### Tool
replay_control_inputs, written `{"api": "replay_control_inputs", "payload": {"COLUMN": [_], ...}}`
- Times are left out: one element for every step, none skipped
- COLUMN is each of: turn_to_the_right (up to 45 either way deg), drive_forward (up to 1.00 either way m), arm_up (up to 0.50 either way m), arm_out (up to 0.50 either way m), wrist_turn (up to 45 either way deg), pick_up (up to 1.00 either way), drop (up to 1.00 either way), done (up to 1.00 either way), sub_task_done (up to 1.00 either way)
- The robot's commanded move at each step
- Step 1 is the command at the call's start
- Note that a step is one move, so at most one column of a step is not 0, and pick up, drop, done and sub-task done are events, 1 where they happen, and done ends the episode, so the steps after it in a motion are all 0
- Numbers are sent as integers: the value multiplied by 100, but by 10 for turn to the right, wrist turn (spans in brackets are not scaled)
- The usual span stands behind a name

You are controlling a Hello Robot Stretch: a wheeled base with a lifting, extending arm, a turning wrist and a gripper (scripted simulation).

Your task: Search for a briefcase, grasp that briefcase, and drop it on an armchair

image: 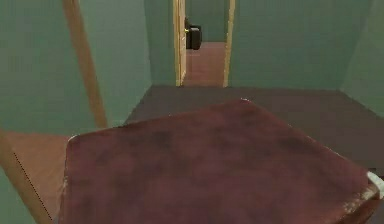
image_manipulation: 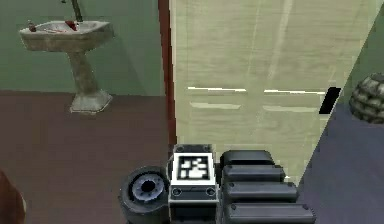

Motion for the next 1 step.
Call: {"api": "replay_control_inputs", "payload": {"turn_to_the_right": [-60], "drive_forward": [0], "arm_up": [0], "arm_out": [0], "wrist_turn": [0], "pick_up": [0], "drop": [0], "done": [0], "sub_task_done": [0]}}
